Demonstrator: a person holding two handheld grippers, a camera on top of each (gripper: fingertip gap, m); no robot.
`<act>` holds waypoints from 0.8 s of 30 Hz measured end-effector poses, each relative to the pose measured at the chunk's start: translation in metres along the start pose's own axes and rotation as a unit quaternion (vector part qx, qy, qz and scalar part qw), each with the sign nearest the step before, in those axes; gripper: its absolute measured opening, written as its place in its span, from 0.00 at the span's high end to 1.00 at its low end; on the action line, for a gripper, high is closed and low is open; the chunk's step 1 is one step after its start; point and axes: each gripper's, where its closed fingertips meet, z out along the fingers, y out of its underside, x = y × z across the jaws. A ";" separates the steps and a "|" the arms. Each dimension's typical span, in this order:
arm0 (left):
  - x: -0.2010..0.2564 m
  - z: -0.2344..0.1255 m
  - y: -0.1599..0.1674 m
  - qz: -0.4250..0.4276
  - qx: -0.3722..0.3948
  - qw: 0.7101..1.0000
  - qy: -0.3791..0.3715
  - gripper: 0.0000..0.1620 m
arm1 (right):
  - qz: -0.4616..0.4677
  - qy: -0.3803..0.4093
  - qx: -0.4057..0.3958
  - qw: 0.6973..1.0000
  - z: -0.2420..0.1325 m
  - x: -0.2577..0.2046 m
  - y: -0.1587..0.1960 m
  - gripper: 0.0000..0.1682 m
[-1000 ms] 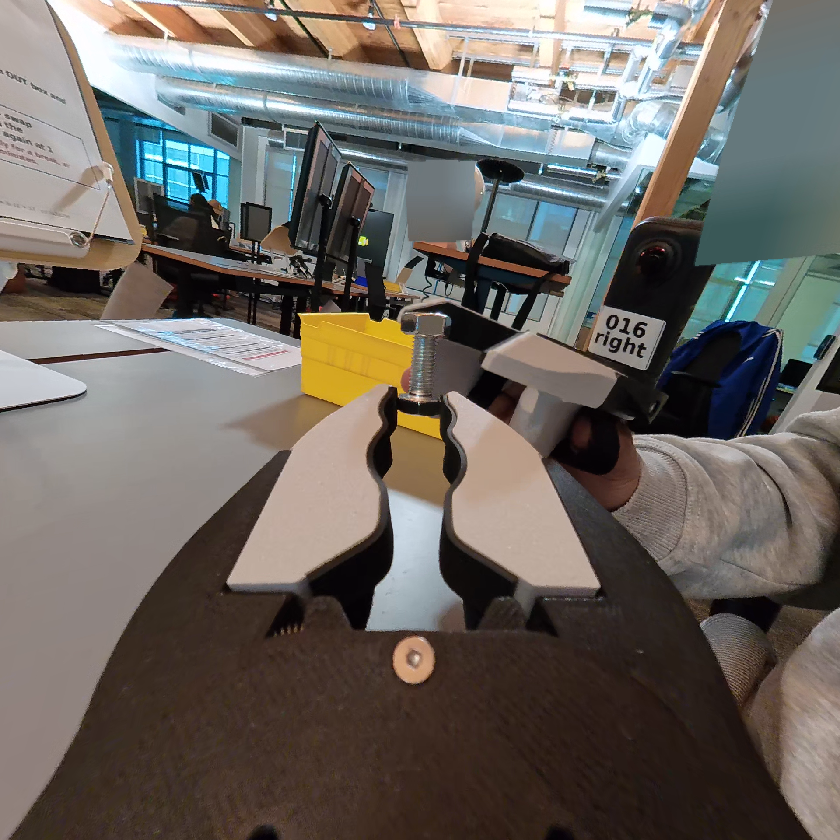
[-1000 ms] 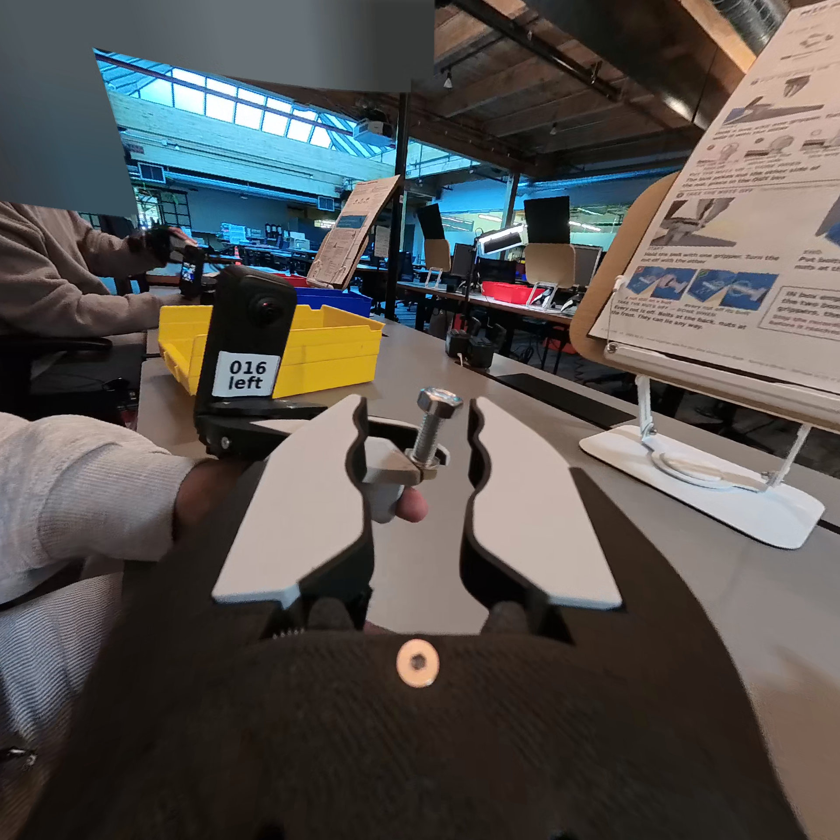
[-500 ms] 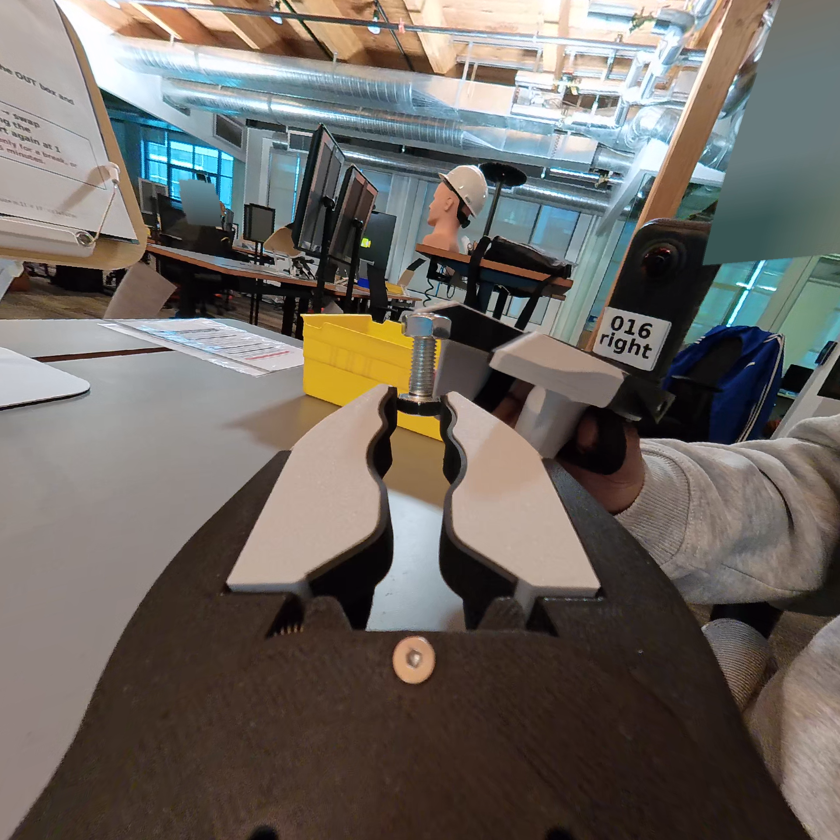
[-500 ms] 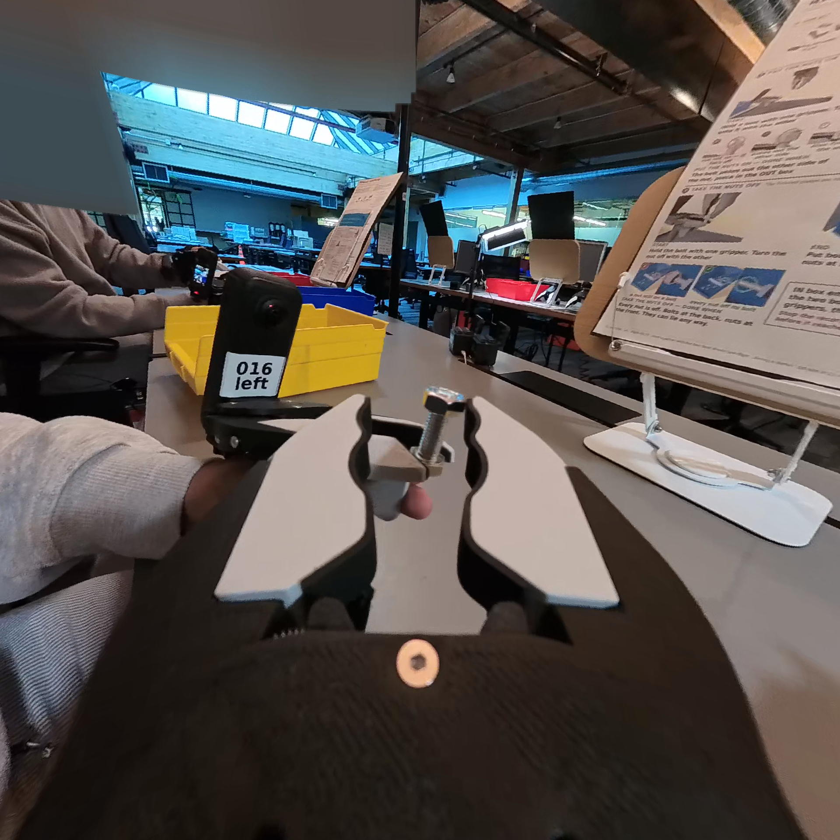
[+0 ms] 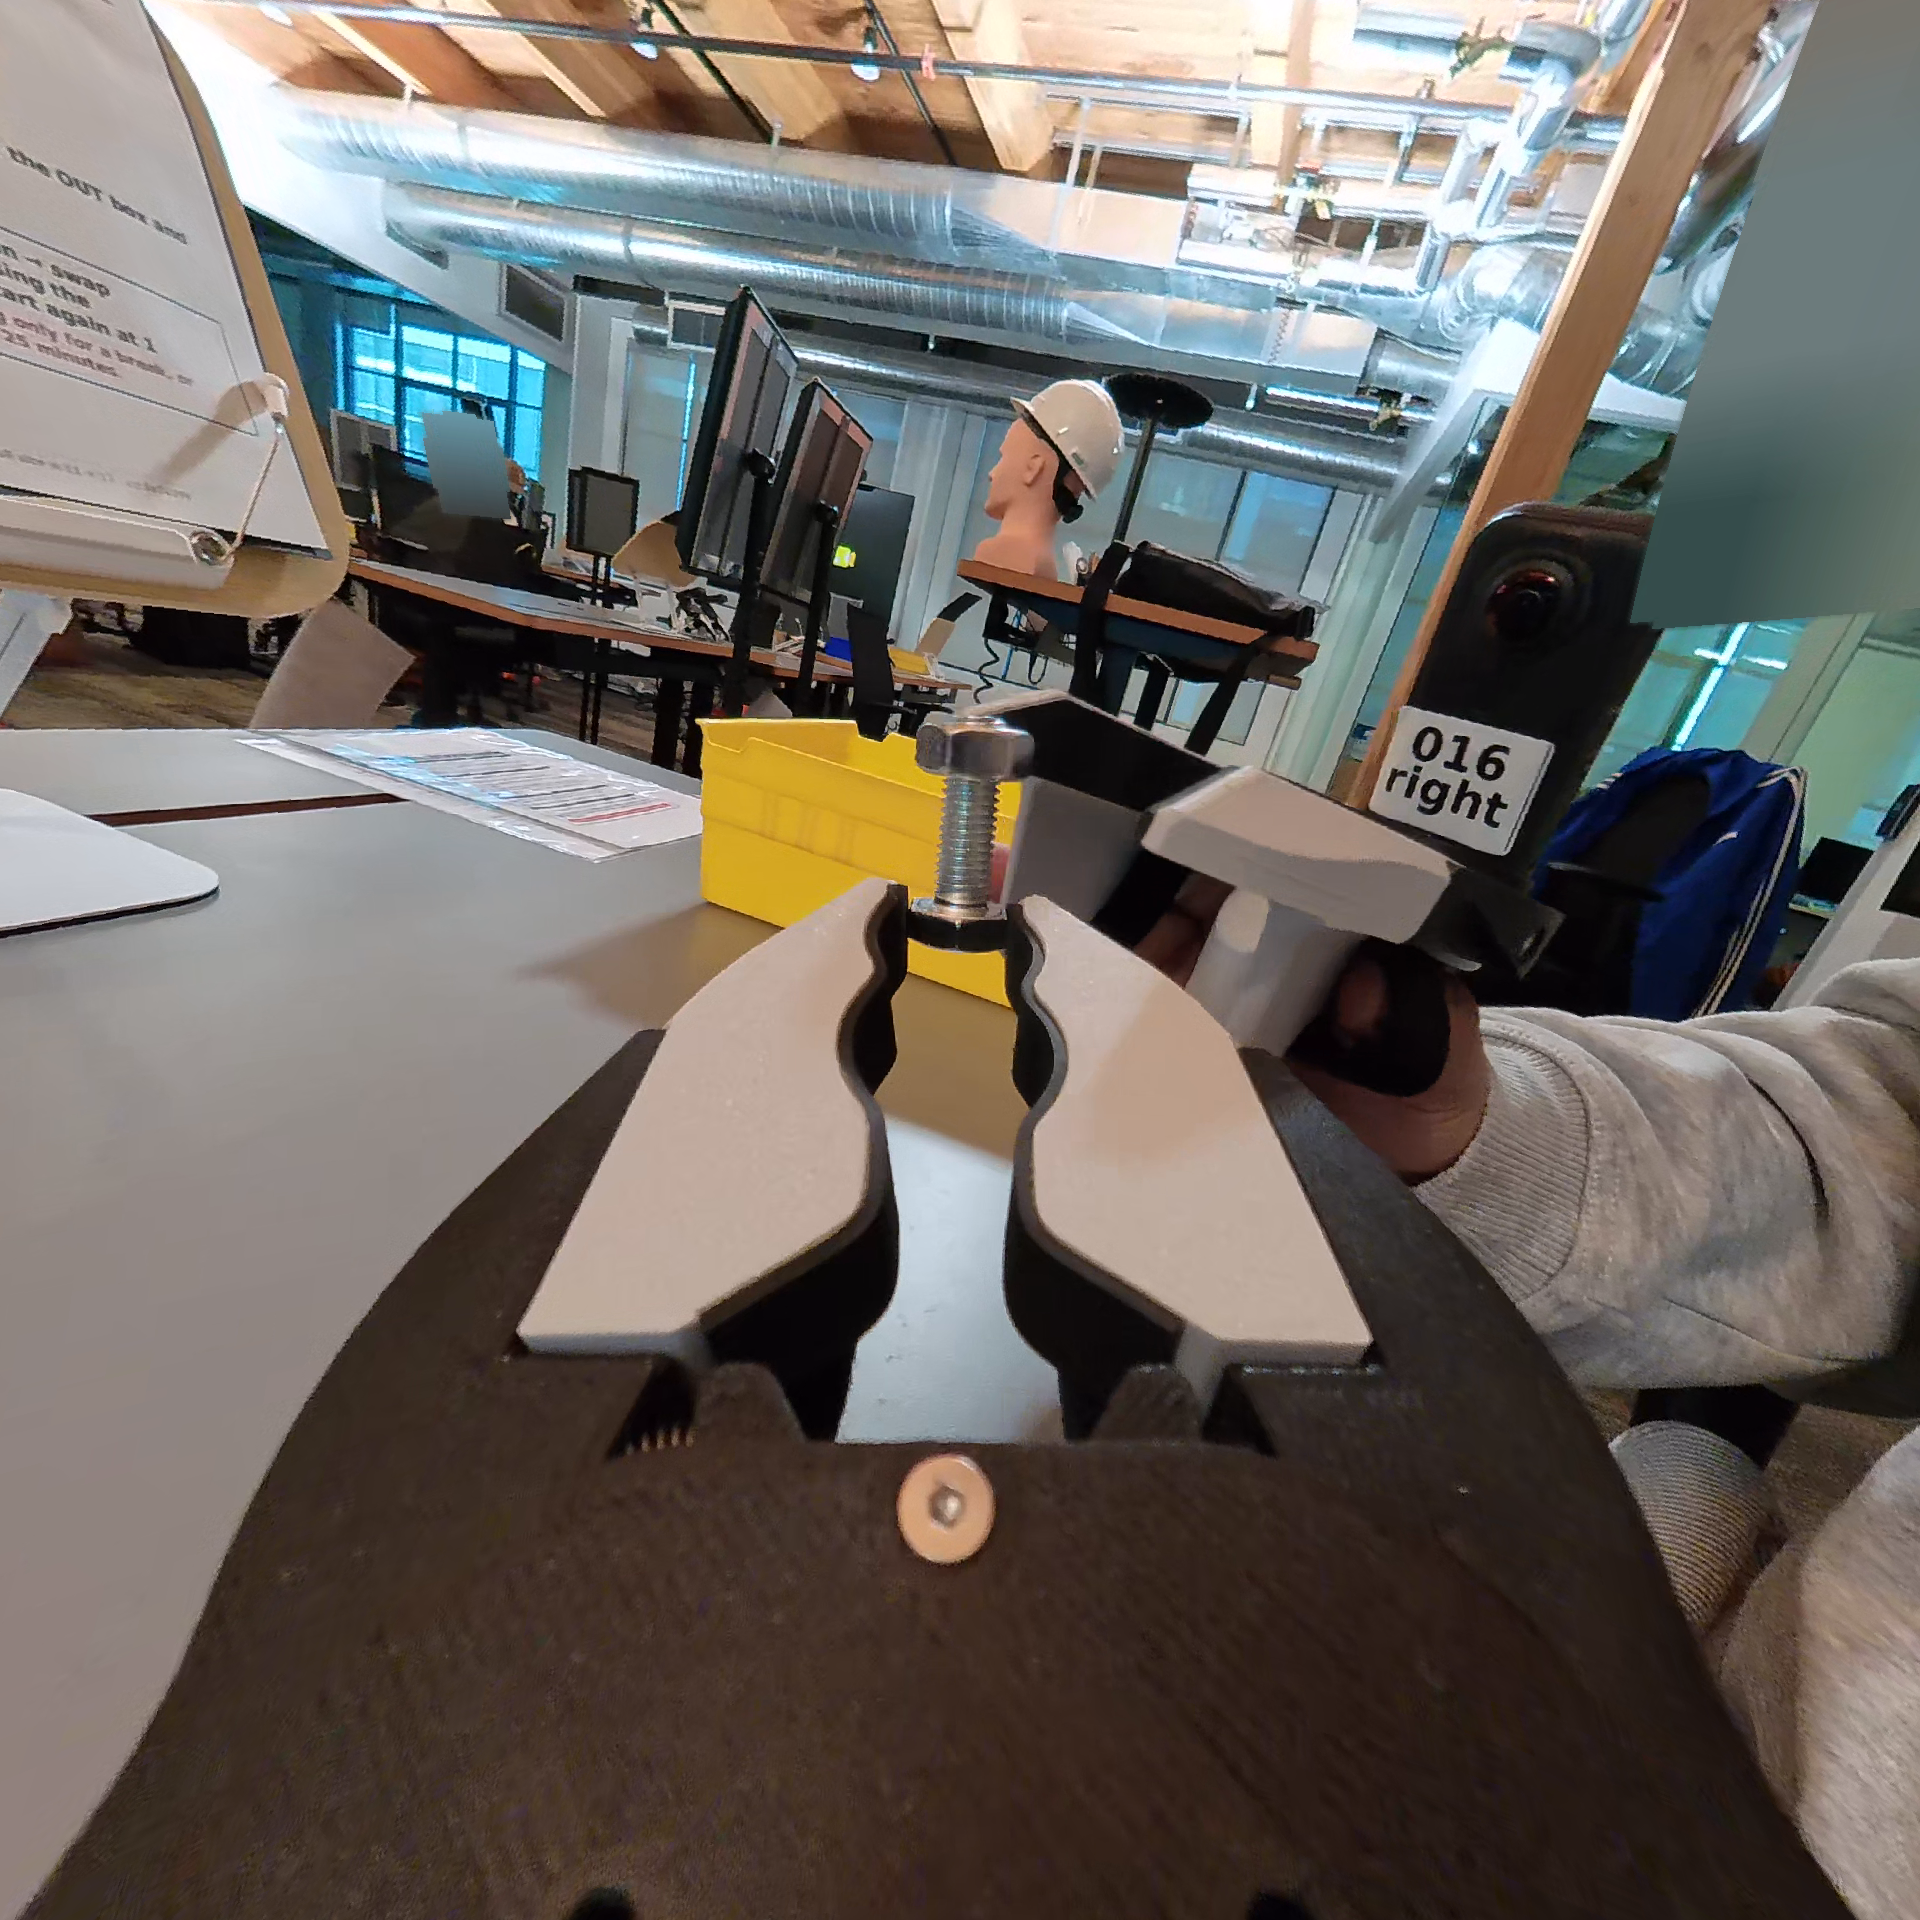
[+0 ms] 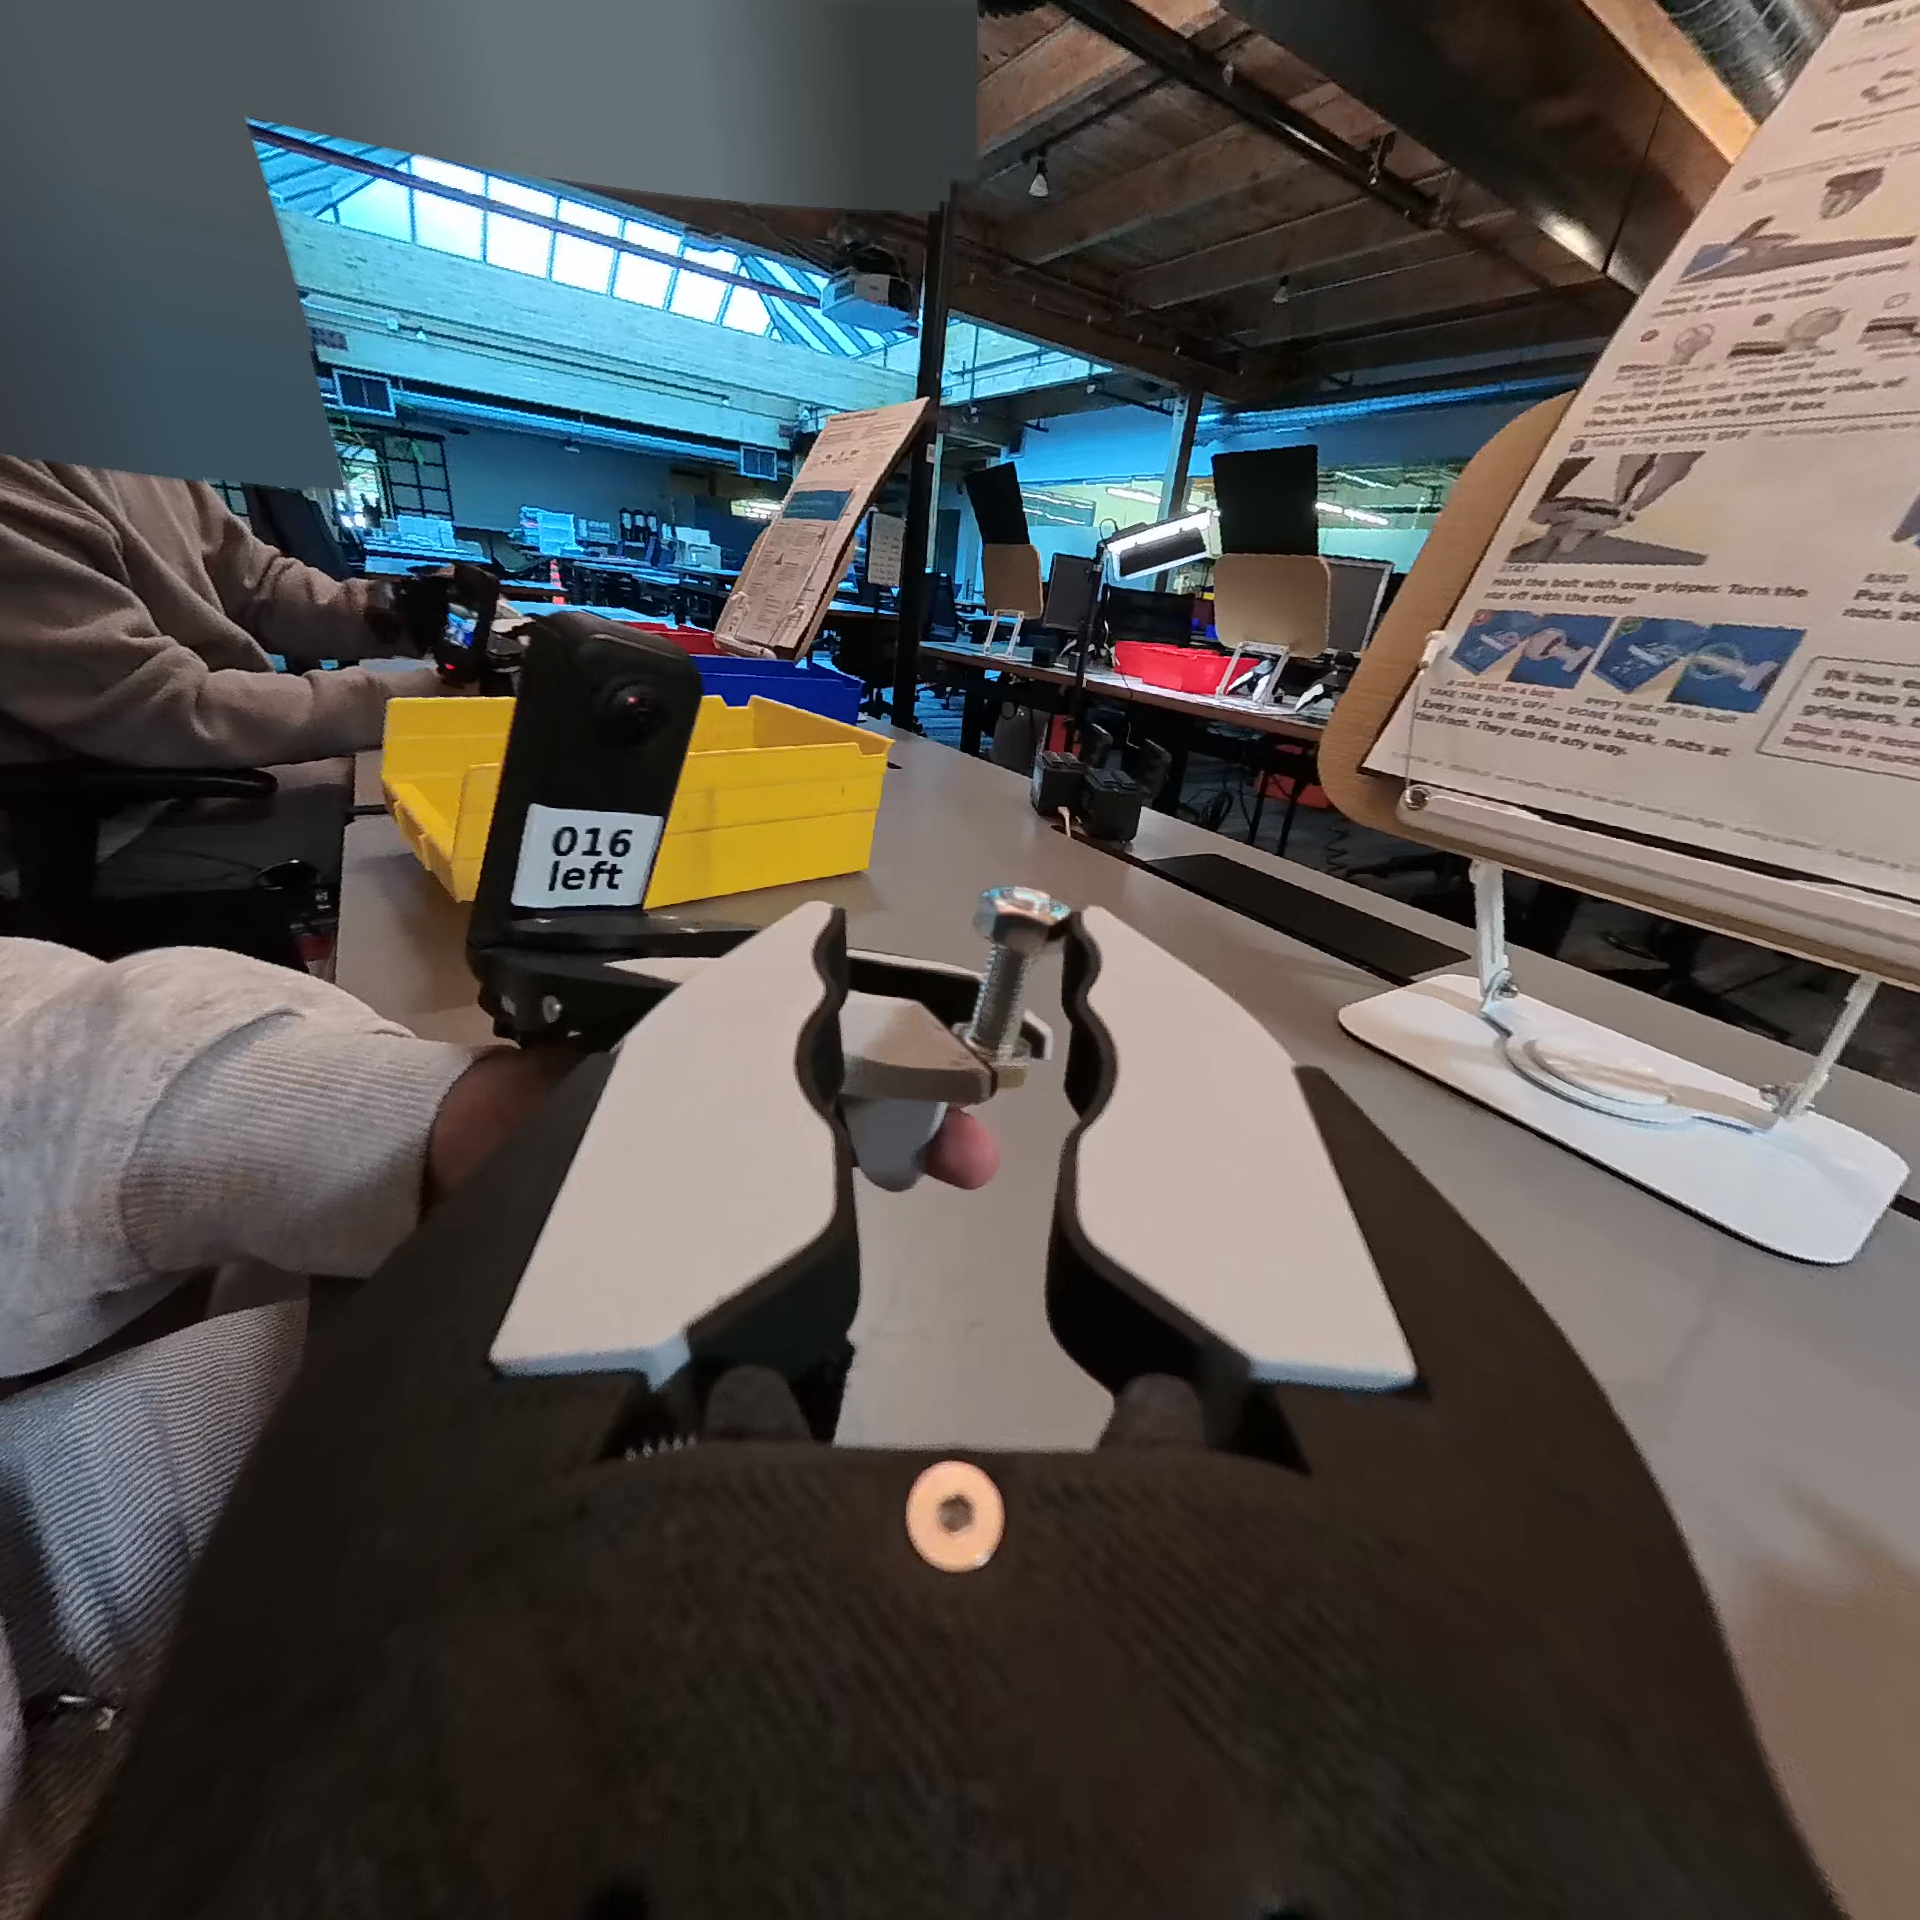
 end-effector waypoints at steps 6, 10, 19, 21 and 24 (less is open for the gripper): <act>-0.004 -0.001 -0.002 -0.008 0.005 1.000 -0.005 0.88 | 0.014 -0.013 0.017 1.000 -0.004 -0.001 -0.006 0.83; -0.001 0.000 0.000 -0.005 0.002 1.000 -0.001 0.88 | 0.025 0.000 0.004 1.000 0.000 0.004 0.000 0.72; -0.008 -0.002 -0.001 -0.016 0.004 1.000 -0.012 0.88 | 0.041 -0.047 0.013 0.998 -0.003 -0.010 -0.005 0.86; -0.006 -0.001 -0.001 -0.014 0.003 1.000 -0.011 0.88 | 0.045 -0.029 0.014 0.998 -0.002 -0.003 -0.004 0.79; -0.006 -0.001 0.000 -0.012 0.002 1.000 -0.009 0.88 | 0.044 -0.006 0.015 0.999 -0.001 0.004 -0.003 0.72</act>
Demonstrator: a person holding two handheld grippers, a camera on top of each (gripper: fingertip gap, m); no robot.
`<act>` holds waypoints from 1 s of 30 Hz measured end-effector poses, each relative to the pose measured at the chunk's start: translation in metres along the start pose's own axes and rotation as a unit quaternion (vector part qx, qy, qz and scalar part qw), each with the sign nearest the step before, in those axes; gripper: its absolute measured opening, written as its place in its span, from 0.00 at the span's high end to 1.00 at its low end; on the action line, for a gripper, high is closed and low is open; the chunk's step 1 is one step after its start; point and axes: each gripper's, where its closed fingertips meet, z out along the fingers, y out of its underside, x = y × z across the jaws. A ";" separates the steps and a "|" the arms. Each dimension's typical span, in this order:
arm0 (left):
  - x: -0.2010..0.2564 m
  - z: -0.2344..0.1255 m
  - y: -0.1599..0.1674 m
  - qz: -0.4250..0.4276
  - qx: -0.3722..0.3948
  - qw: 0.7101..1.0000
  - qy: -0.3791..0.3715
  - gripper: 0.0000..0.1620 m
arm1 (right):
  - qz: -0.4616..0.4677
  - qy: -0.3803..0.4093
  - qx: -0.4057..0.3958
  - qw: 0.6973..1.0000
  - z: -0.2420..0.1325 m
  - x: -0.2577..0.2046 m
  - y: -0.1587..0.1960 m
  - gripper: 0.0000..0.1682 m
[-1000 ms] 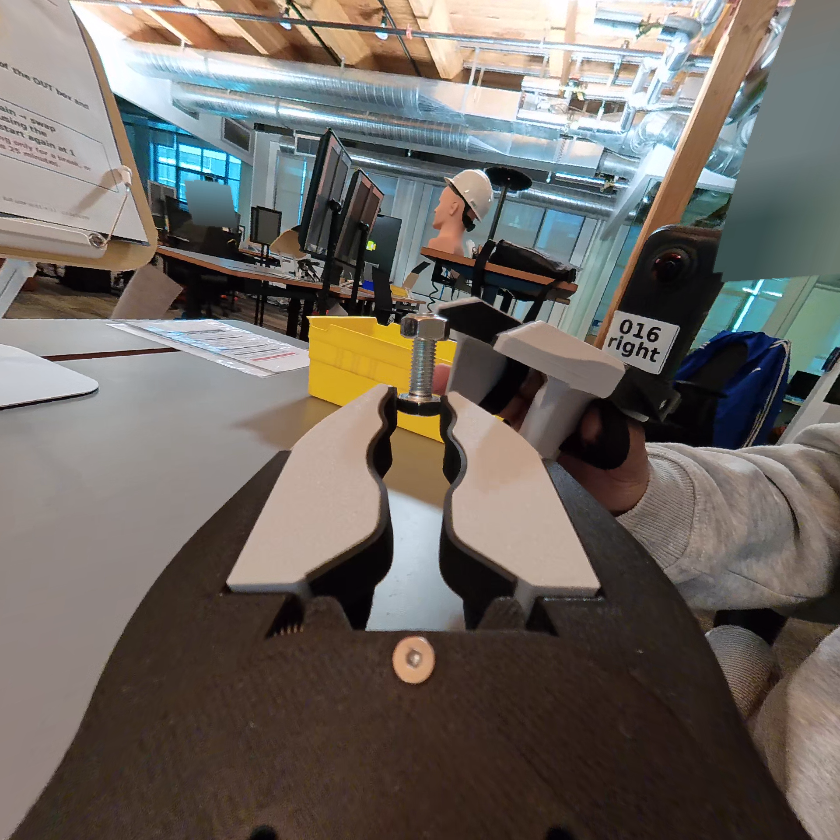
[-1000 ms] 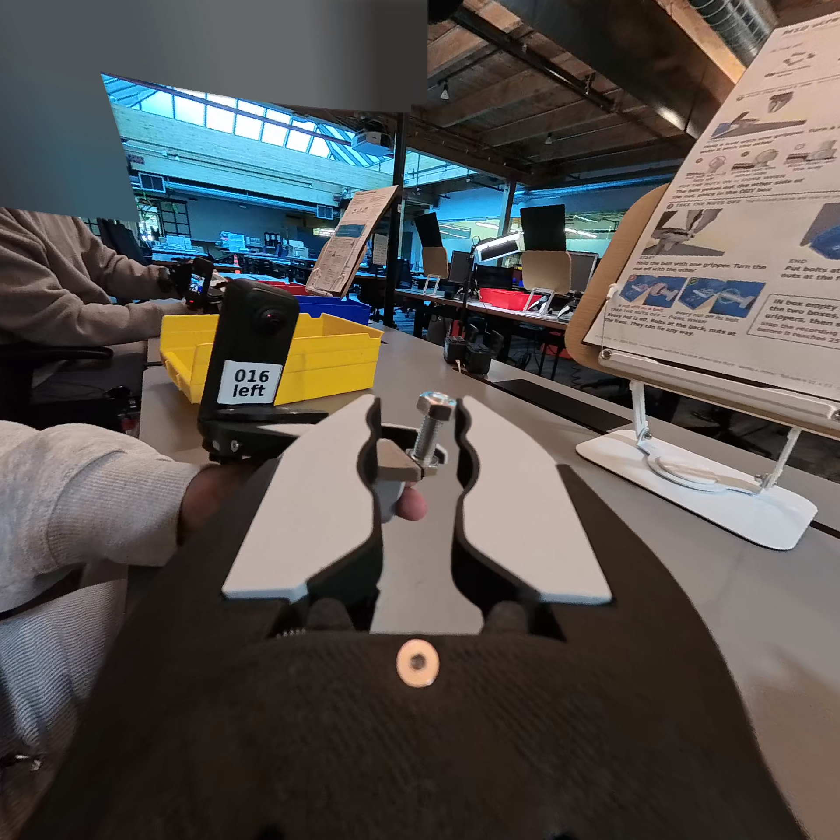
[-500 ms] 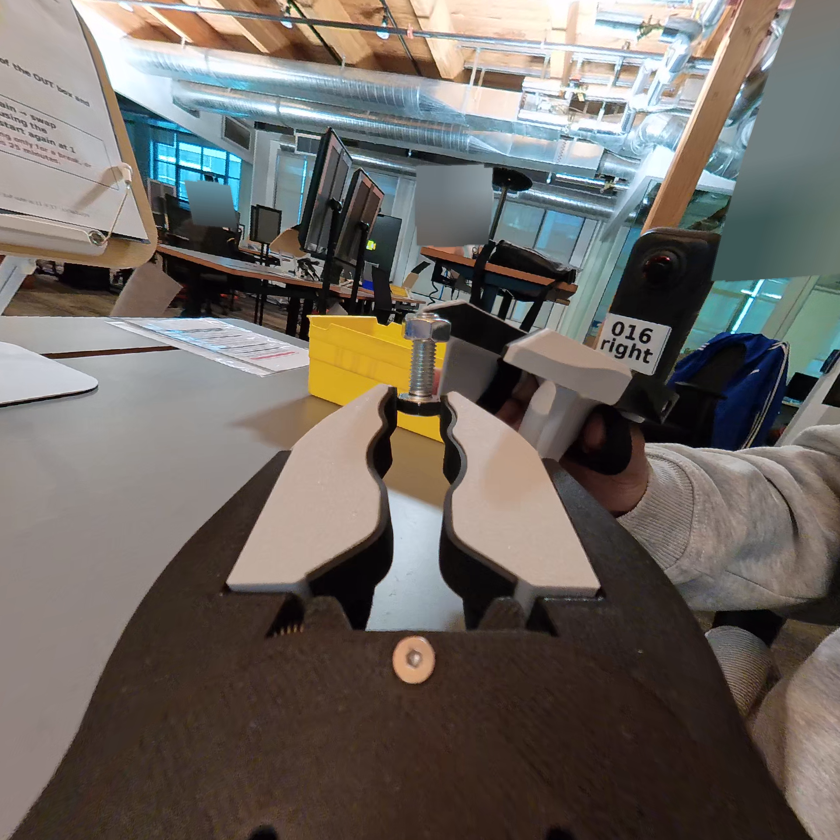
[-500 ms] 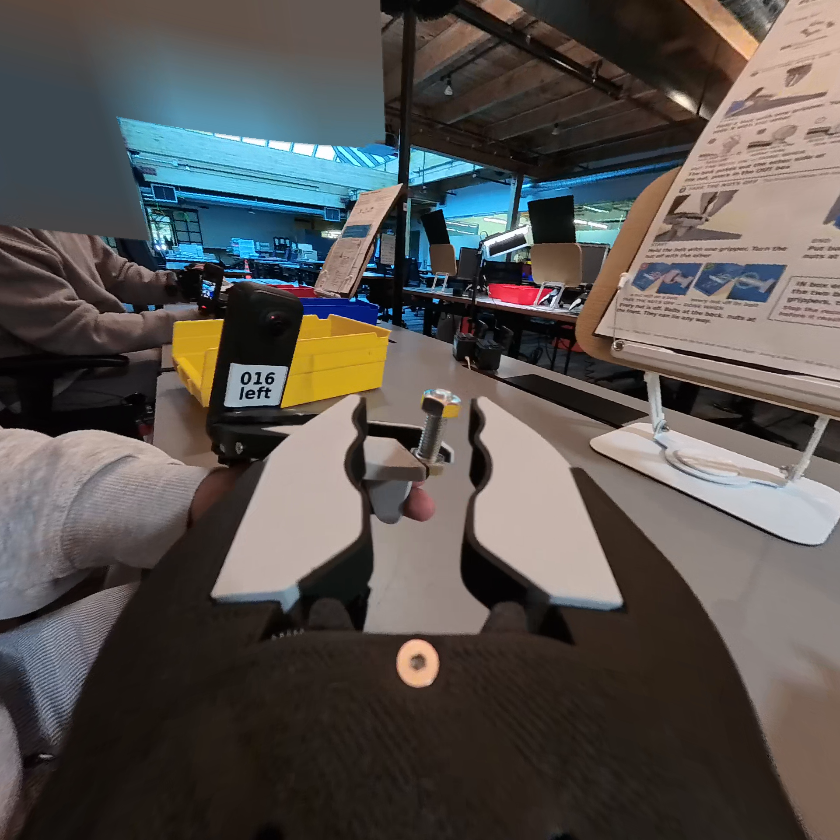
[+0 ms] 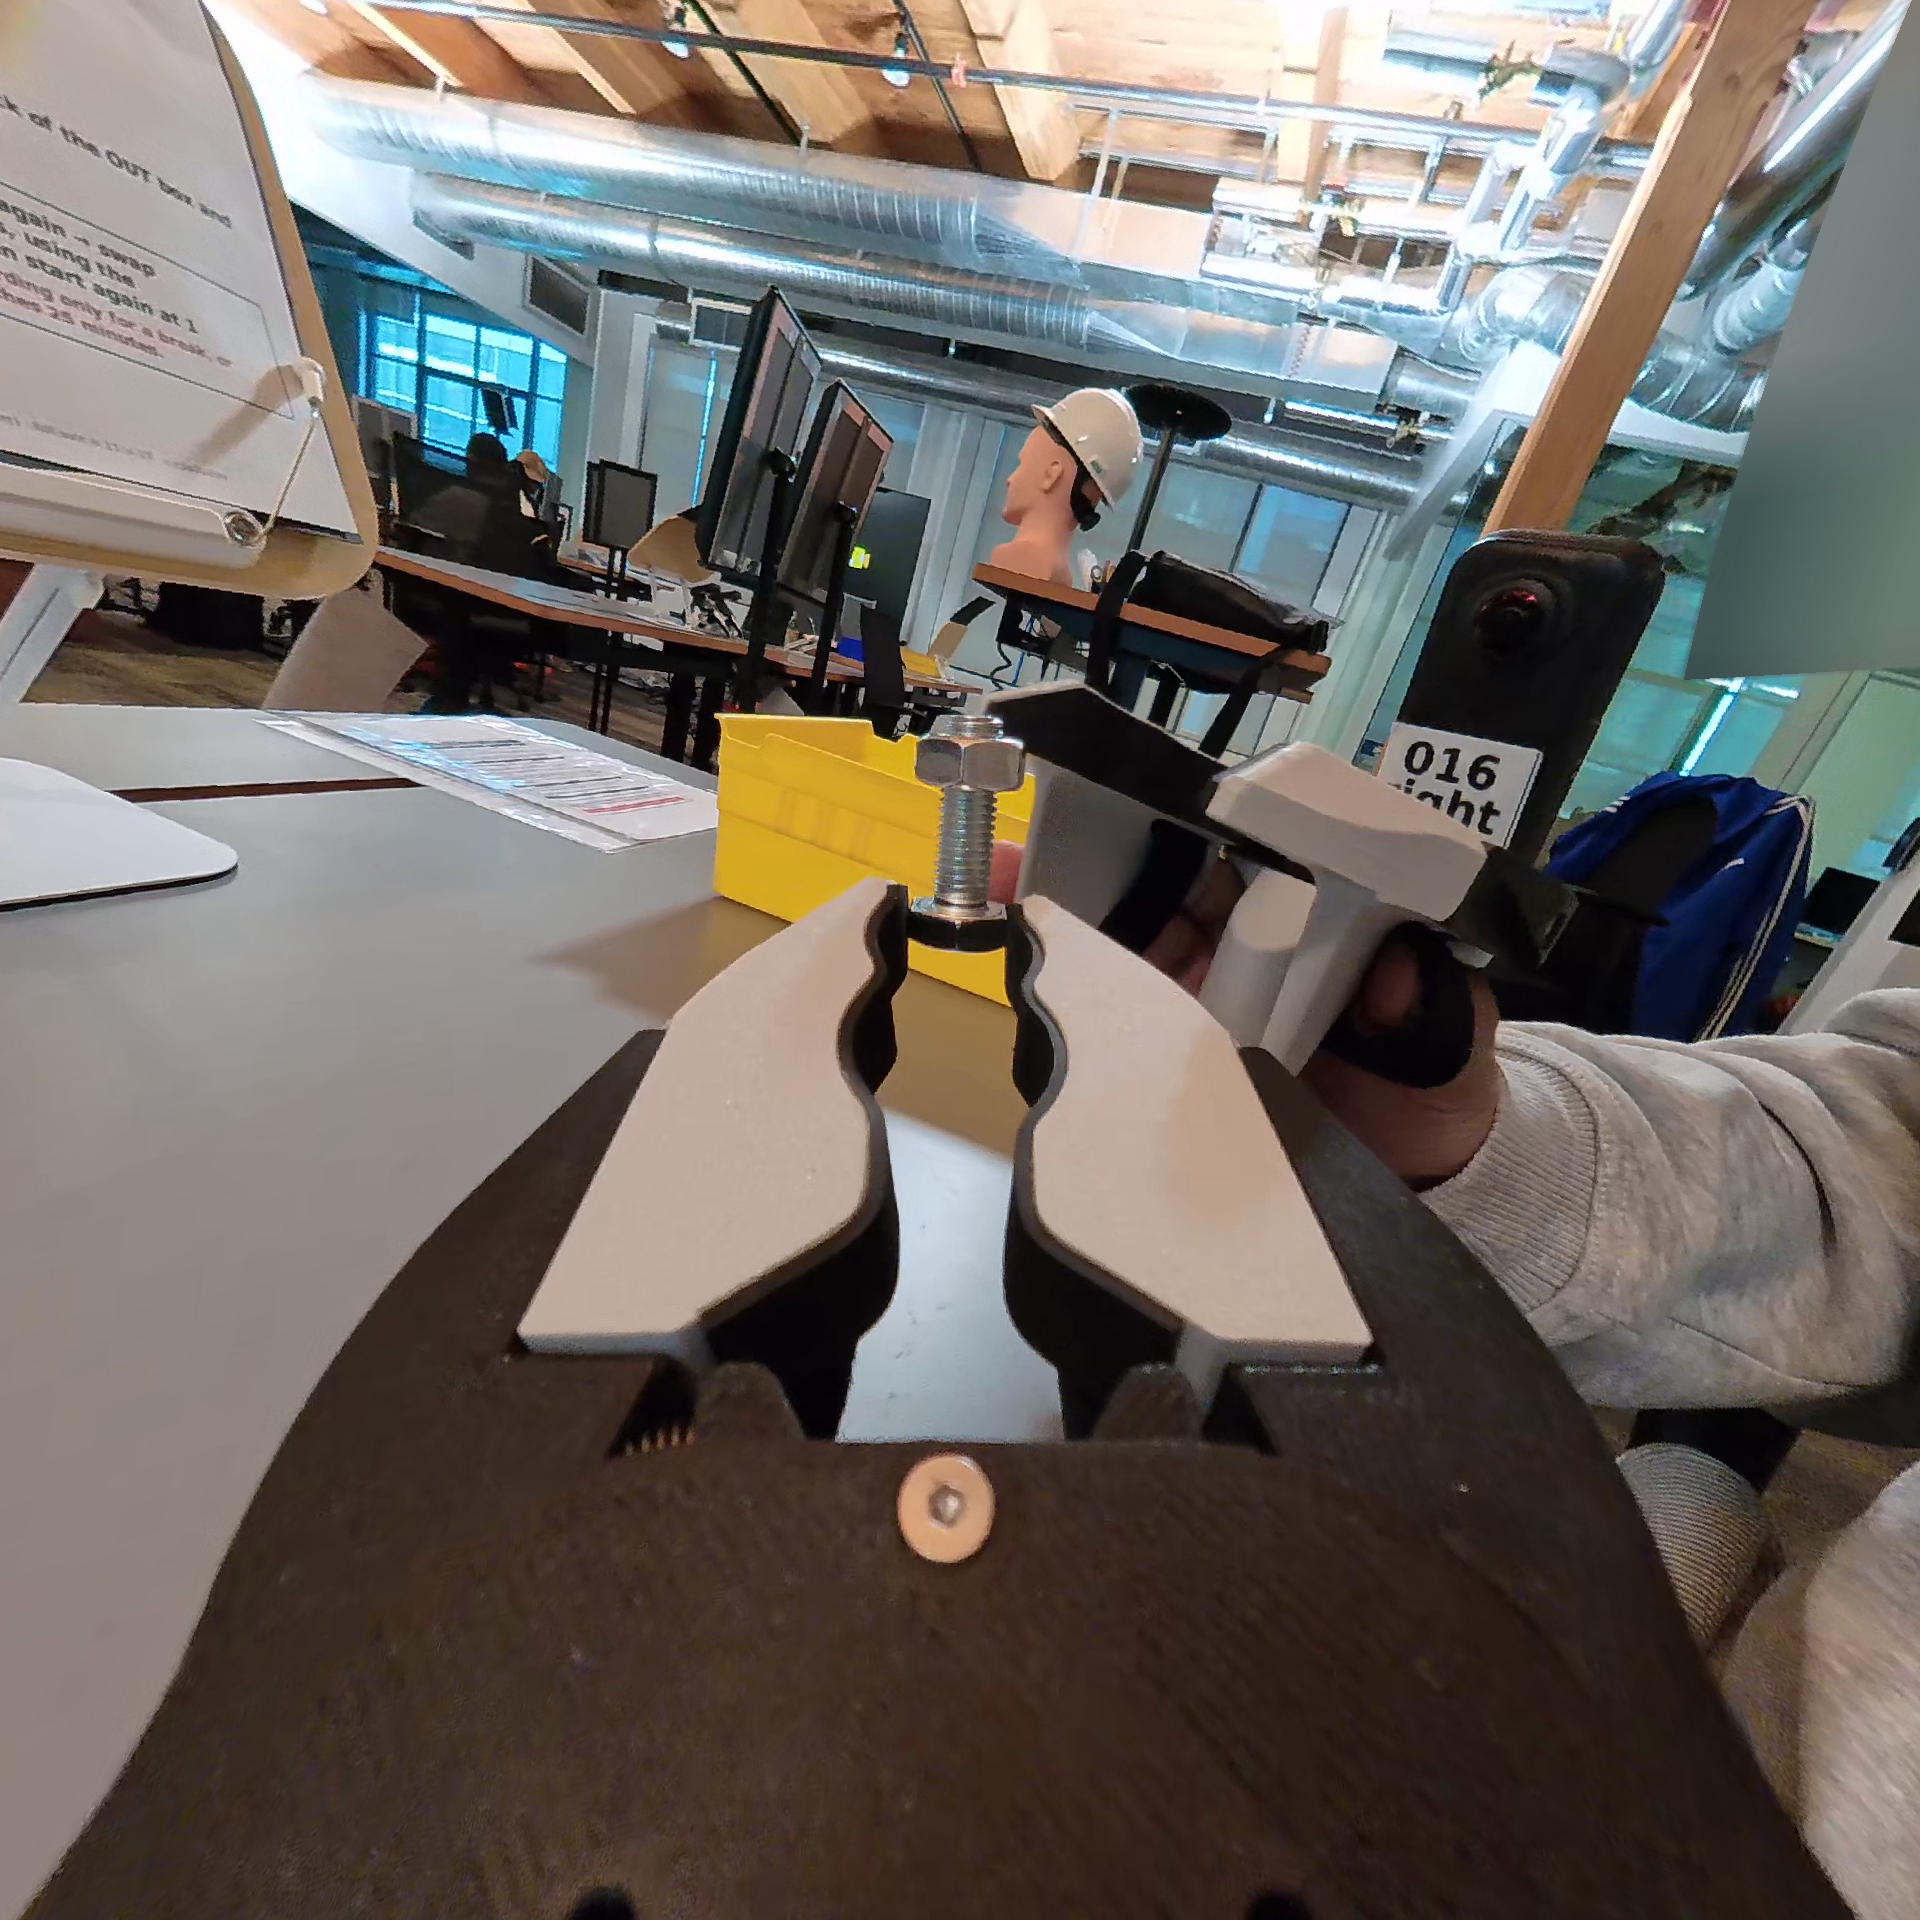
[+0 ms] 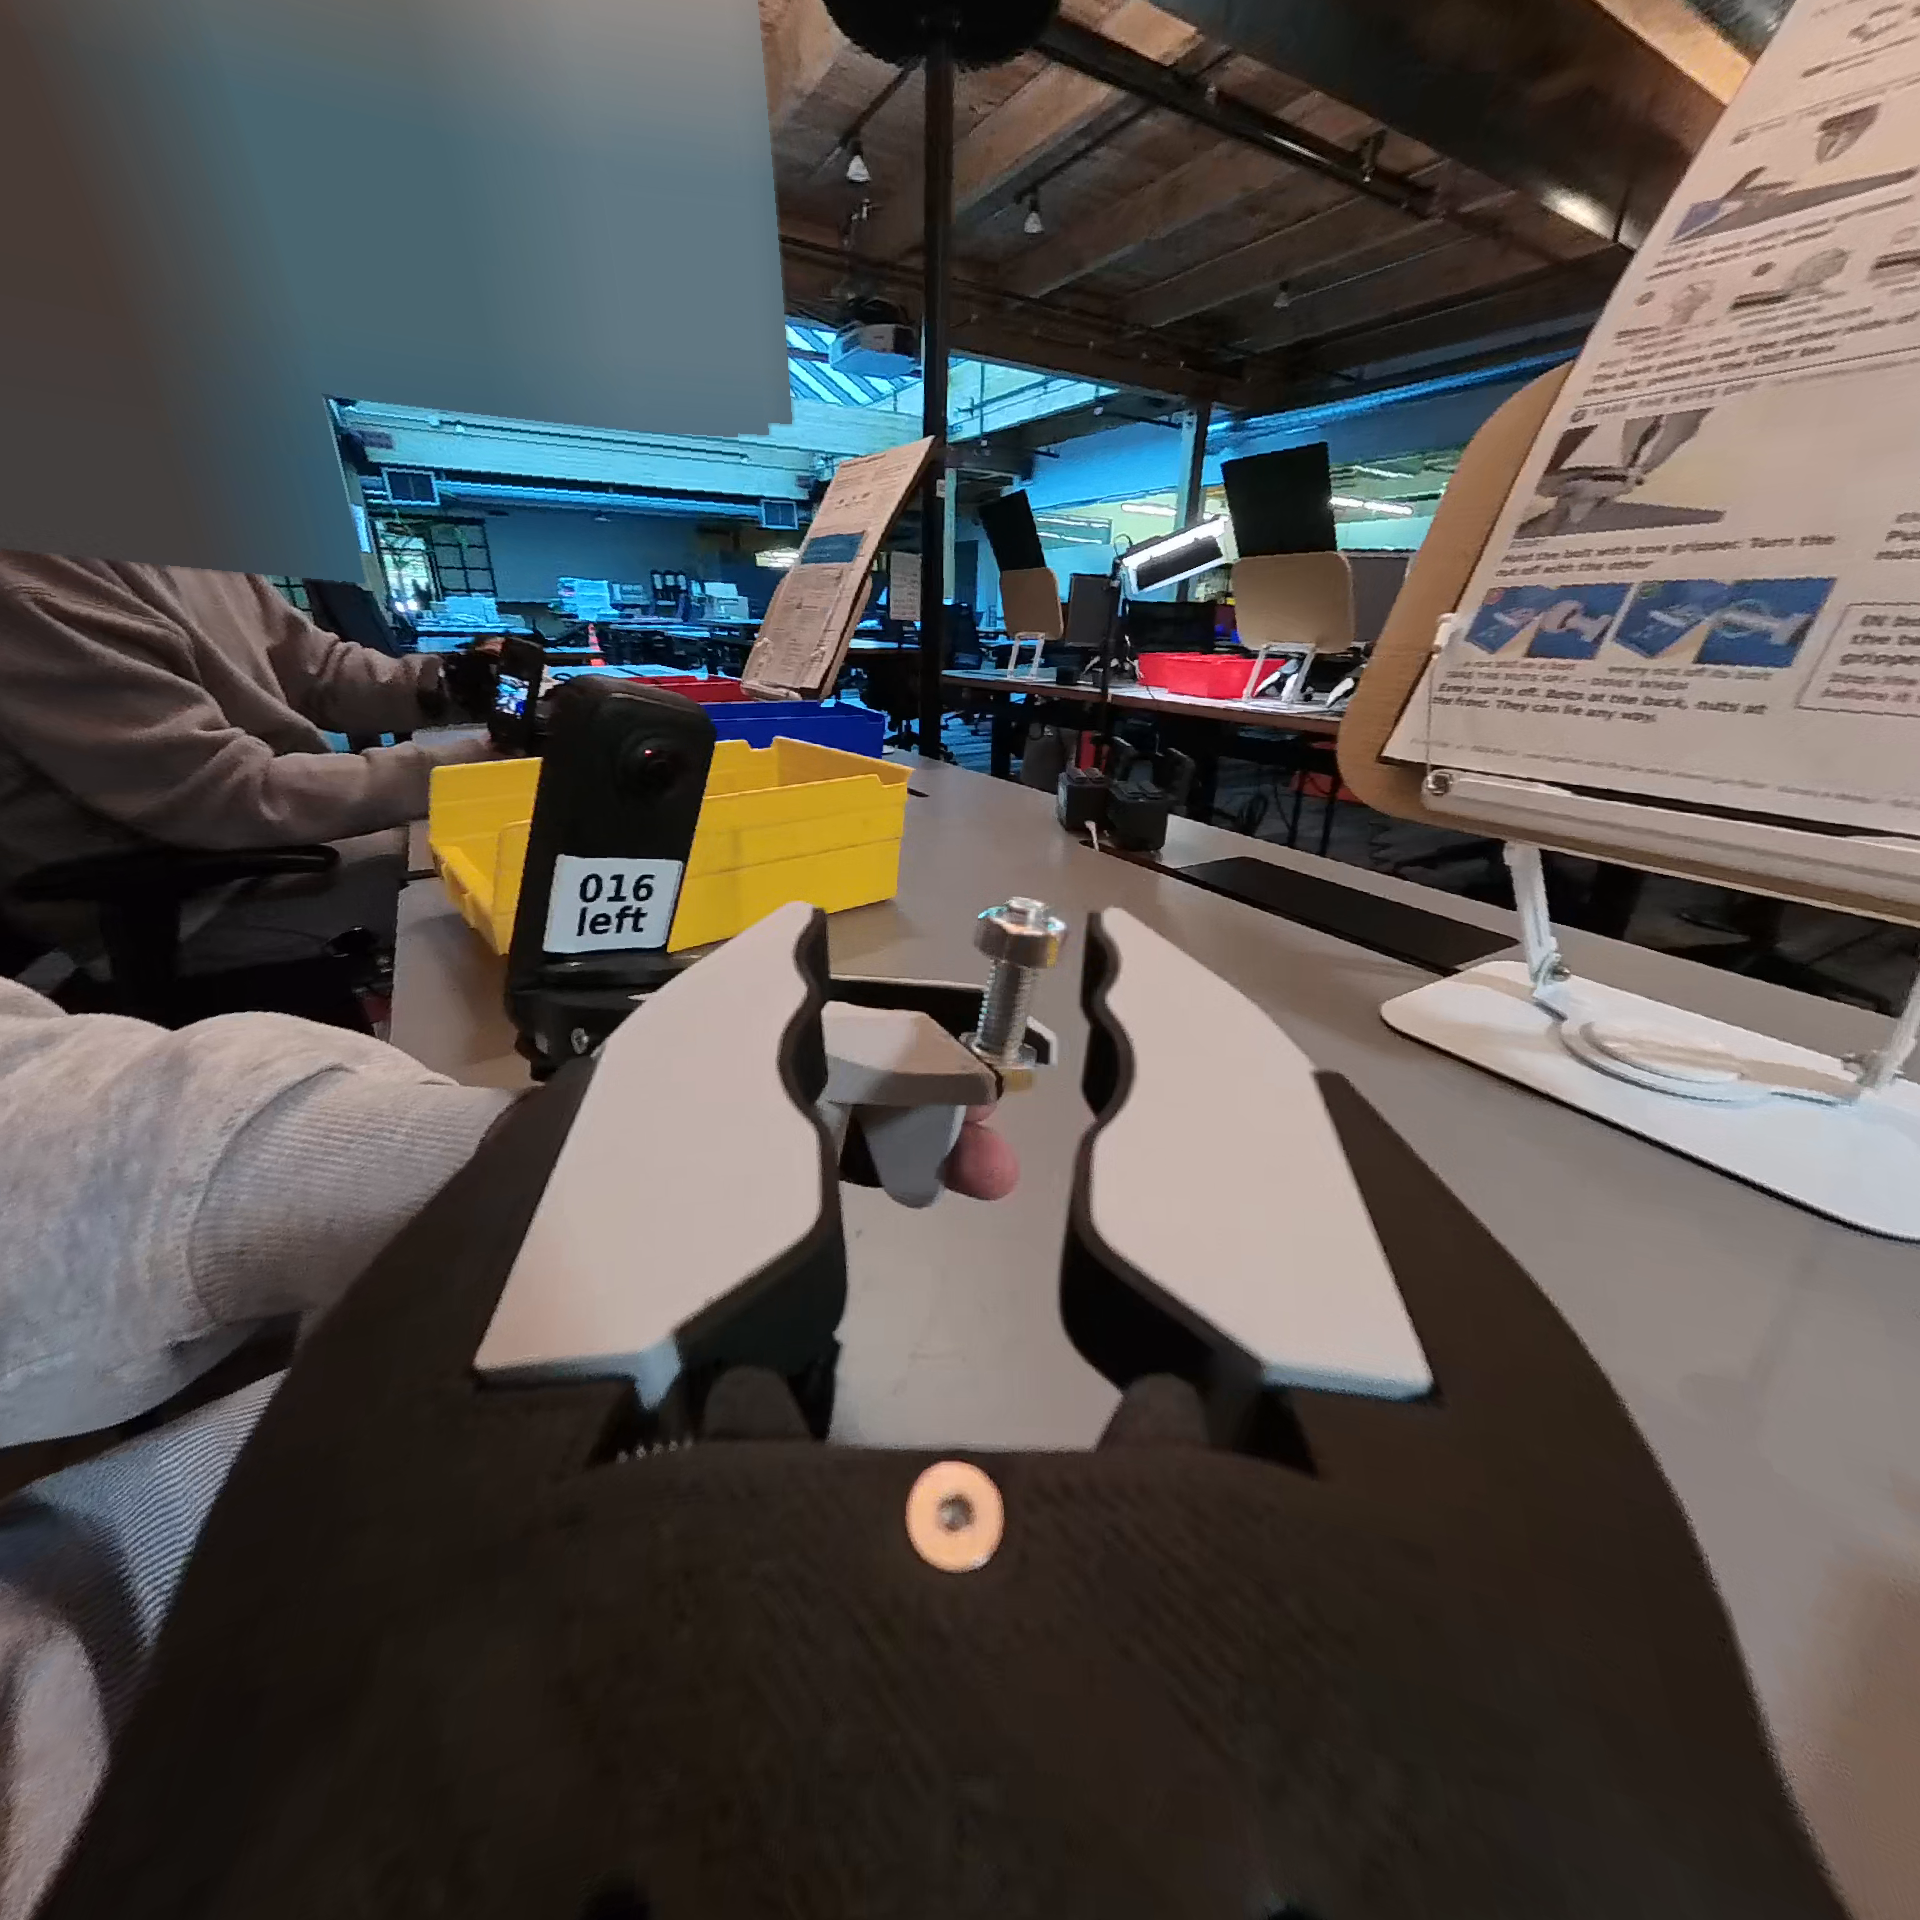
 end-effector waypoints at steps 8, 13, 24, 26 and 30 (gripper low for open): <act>-0.001 0.000 -0.001 -0.001 0.002 1.000 -0.002 0.88 | -0.004 -0.029 -0.015 0.999 0.001 -0.011 0.004 0.82; -0.002 -0.001 0.000 -0.003 0.001 1.000 -0.003 0.88 | 0.003 -0.055 -0.015 0.998 -0.004 -0.016 0.000 0.97; -0.001 0.000 0.001 -0.005 0.000 1.000 0.000 0.88 | 0.019 0.015 -0.067 0.997 -0.002 0.013 0.022 0.94; 0.001 0.000 0.002 -0.005 -0.003 1.000 0.003 0.88 | 0.029 0.011 -0.064 0.997 -0.002 0.014 0.022 0.93; 0.003 0.001 0.003 -0.004 -0.005 1.000 0.006 0.88 | 0.042 -0.006 -0.066 0.997 -0.001 0.009 0.023 0.92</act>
